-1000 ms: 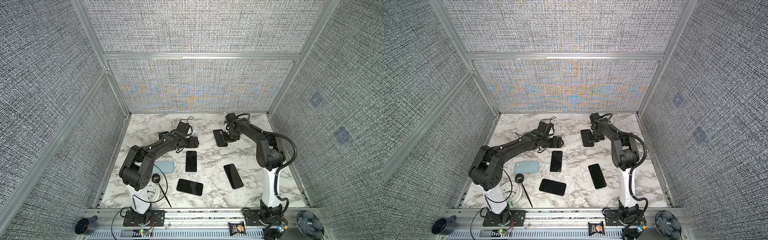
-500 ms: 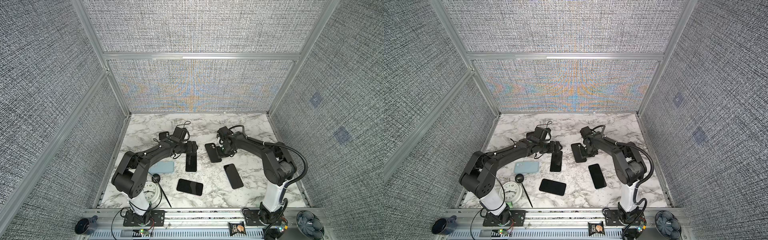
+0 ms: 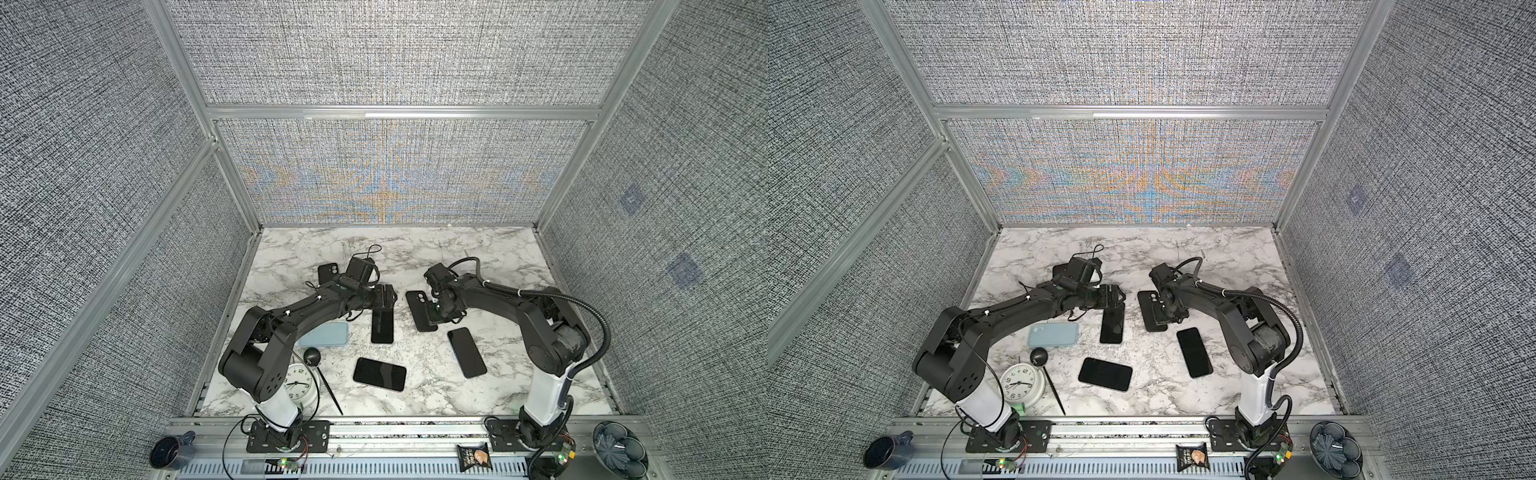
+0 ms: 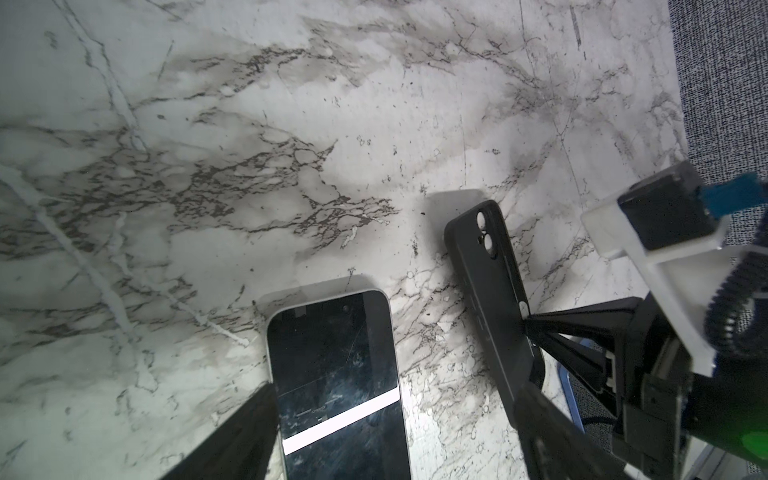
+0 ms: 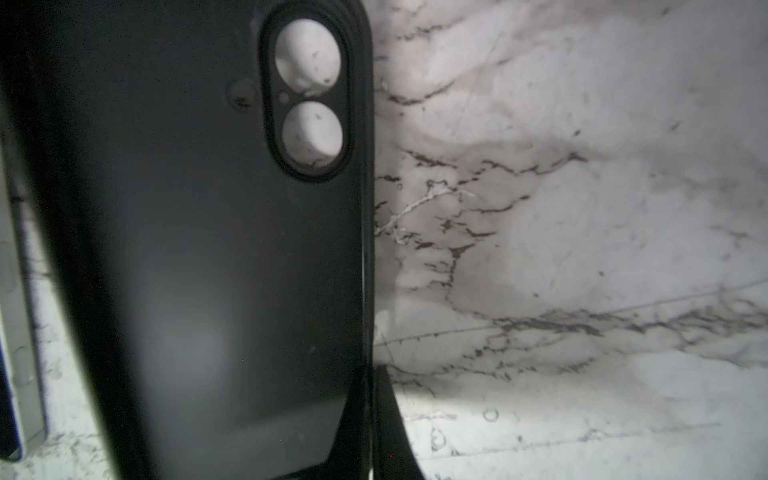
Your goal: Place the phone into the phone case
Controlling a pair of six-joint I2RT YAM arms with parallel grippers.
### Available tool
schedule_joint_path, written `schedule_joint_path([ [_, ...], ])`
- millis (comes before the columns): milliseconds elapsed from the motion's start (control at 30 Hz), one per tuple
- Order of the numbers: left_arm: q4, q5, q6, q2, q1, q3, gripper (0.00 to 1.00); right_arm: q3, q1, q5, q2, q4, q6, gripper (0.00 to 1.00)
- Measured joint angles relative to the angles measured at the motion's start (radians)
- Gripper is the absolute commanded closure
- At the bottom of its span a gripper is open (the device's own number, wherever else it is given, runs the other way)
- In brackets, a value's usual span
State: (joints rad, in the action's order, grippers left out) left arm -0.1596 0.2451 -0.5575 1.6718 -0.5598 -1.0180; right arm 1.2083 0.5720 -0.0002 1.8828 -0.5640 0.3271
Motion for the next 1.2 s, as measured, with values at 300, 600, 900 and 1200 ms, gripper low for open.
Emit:
schedule_joint_path([
  [300,0.023,0.001,-0.004,0.009,-0.008,0.011,0.10,-0.030,0.005,0.014,-0.019,0.028,0.014,0.70],
  [600,0.032,0.012,-0.004,0.010,-0.023,0.011,0.10,-0.076,0.010,0.032,-0.140,-0.026,0.018,0.56],
  [900,0.042,0.039,-0.005,-0.001,-0.055,0.019,0.02,-0.270,0.004,0.097,-0.365,-0.146,0.043,0.24],
  [1200,0.064,0.072,-0.019,0.002,-0.076,0.024,0.01,-0.408,-0.002,0.096,-0.467,-0.189,0.097,0.15],
])
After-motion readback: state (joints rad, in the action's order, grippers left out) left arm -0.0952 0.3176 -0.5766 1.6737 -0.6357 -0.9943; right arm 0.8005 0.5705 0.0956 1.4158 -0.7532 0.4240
